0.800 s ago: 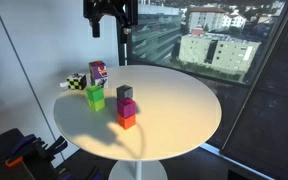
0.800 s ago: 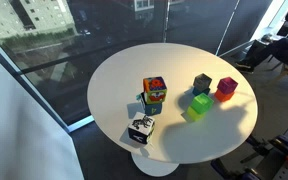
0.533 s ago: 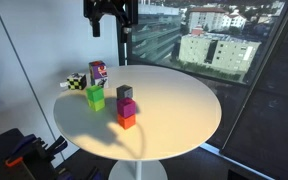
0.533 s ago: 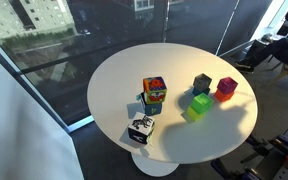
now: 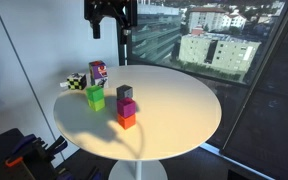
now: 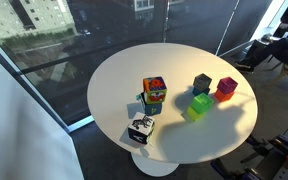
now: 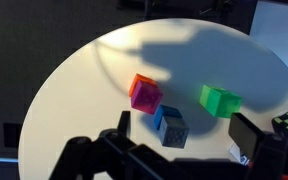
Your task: Put the pink block on top of the grey block
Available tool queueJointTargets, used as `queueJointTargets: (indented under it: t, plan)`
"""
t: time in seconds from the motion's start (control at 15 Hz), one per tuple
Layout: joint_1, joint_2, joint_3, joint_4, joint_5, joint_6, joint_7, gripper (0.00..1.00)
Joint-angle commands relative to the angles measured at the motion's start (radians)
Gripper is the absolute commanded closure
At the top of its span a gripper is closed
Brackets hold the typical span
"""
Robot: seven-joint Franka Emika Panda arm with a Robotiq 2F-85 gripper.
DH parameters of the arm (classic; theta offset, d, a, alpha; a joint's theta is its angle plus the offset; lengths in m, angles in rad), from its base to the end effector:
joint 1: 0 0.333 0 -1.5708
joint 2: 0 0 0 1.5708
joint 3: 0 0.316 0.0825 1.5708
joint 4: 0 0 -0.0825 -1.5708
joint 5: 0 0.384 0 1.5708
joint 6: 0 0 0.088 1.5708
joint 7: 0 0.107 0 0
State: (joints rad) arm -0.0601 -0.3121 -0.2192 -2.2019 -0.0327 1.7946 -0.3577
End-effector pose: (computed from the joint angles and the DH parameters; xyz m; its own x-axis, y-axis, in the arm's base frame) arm 0.4307 -0.1331 0.4984 0.9912 0.1033 -0.0825 0.0977 -0.9928 -0.0691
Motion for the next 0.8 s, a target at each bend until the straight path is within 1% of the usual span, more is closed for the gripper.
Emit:
queueJointTargets:
  t: [0.0, 0.33, 0.73]
  plan:
    - [-0.014, 0.02, 0.036, 0.003, -0.019, 0.049, 0.054, 0.0]
    - [-0.019, 0.055, 0.07, -0.023, -0.047, 0.178, 0.148, 0.0]
    - [-0.025, 0.11, 0.084, -0.066, -0.083, 0.299, 0.232, 0.0]
